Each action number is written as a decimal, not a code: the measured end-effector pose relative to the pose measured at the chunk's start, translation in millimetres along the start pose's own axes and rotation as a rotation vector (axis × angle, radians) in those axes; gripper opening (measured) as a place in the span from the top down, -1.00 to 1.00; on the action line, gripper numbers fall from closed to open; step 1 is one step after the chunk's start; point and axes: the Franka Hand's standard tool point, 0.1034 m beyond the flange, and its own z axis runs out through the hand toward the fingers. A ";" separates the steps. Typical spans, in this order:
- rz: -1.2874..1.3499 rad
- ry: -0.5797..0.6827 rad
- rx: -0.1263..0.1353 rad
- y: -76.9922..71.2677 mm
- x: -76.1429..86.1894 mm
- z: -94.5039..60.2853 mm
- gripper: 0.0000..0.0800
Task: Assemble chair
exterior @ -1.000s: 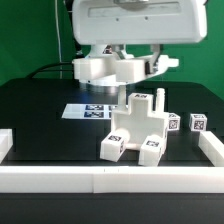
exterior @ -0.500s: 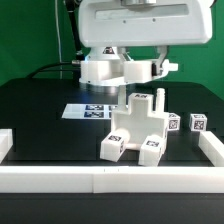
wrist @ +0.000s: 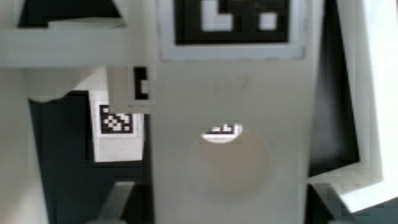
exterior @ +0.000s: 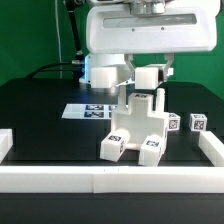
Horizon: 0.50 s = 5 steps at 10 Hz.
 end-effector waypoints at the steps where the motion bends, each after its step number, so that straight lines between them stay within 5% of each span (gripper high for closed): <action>1: 0.002 -0.001 -0.001 0.2 -0.2 0.6 0.28; 5: 0.227 -0.013 -0.010 -13.6 -2.4 8.2 0.28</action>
Offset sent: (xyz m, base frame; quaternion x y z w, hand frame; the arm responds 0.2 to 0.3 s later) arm 0.0046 0.0106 -0.0004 -0.0294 -0.0118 0.1048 0.9940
